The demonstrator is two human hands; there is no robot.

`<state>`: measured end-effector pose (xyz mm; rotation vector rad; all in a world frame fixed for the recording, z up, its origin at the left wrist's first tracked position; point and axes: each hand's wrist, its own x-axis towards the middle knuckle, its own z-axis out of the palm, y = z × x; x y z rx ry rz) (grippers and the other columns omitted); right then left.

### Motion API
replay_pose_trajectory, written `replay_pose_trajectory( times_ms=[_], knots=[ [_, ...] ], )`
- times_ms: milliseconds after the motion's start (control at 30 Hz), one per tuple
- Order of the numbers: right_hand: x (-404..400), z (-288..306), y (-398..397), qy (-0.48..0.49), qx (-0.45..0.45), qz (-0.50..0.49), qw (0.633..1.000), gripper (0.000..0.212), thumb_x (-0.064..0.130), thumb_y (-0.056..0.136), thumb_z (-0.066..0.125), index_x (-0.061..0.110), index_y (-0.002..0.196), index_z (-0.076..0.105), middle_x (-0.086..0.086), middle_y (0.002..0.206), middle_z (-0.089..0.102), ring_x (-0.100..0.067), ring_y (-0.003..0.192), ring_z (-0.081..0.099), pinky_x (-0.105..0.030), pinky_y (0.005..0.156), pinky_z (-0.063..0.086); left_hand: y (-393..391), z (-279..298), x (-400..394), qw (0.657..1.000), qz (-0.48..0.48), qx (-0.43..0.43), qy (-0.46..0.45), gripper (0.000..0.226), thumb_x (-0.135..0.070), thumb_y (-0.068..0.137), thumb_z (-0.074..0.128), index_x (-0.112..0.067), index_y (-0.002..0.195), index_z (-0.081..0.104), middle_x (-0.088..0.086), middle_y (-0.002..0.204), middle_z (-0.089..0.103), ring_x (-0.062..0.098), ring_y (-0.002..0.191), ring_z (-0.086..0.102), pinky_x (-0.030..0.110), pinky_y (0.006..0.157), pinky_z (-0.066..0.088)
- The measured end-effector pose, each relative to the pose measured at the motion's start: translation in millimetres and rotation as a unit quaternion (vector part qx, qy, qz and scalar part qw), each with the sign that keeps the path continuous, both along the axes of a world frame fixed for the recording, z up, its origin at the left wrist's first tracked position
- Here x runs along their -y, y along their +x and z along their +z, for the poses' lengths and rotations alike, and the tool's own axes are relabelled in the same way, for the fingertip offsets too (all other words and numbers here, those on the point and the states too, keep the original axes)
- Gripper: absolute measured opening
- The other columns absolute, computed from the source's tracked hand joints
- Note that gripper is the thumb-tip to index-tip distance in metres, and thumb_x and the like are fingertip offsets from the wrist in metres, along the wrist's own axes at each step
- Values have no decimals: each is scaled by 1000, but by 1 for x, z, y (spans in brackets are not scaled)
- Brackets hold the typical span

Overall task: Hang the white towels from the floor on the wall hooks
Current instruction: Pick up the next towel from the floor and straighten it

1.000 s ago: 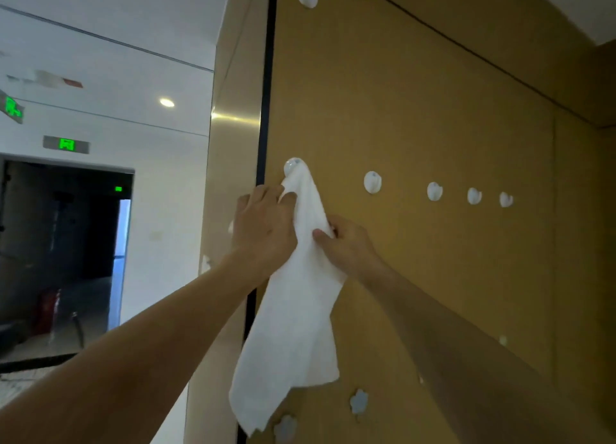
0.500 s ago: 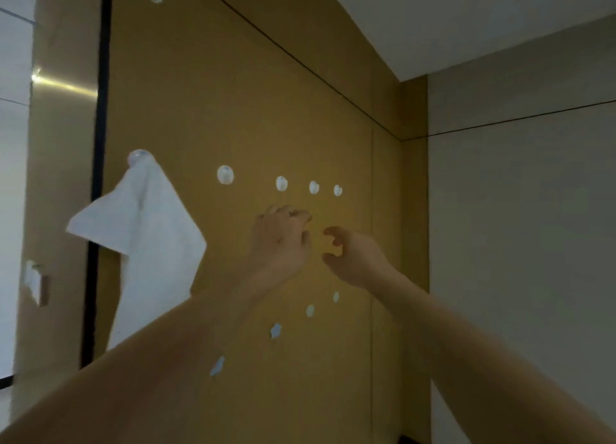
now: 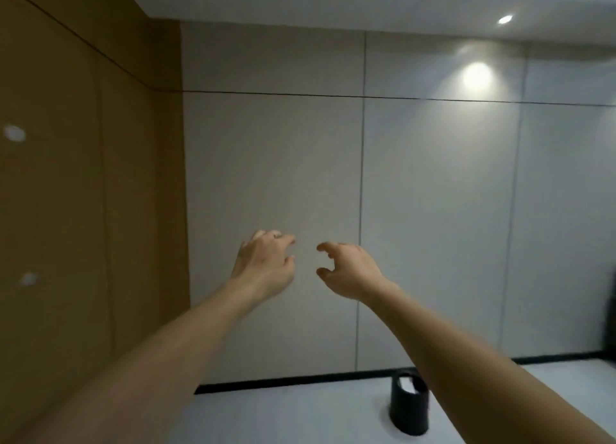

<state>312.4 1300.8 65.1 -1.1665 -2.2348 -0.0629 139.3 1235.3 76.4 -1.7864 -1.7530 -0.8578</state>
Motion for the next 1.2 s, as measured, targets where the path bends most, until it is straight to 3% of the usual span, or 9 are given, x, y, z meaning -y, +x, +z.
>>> replay_pose_trajectory(
  times_ms=[267,633,900,1067,1200],
  knots=[
    [-43,-60,226,-59,-15,-172,983,56,41,89,61,28,141,45,-2,132,58,-23,125,50,-41,102,45,218,-56,-110,982,-174,-3,-80,43,-36,90,54,-26,132,56,-1,130,59,21,121,49,36,98,43],
    [-89,-134,476,-148,-29,-381,912,55,40,87,59,27,139,48,-2,133,57,-21,124,51,-38,98,46,485,-137,-241,908,-383,-40,-167,44,-35,92,51,-25,135,51,-1,134,55,22,123,46,38,98,42],
    [-169,-173,623,-203,-54,-464,861,54,39,88,61,26,139,49,2,136,56,-18,122,54,-36,97,49,654,-181,-350,859,-462,-44,-216,43,-38,92,53,-27,133,50,-1,133,55,22,120,49,39,96,45],
    [-198,-210,697,-247,-90,-501,824,52,37,88,62,26,138,50,-2,125,61,-19,109,60,-32,88,50,732,-211,-408,833,-486,-63,-258,44,-38,91,54,-27,133,51,1,132,55,23,119,50,39,95,46],
    [-211,-256,752,-299,-132,-523,787,52,35,87,63,25,137,52,-2,124,62,-19,113,59,-32,91,50,789,-244,-440,804,-502,-85,-307,45,-36,92,53,-25,135,50,3,134,53,24,122,47,39,98,44]
  ],
)
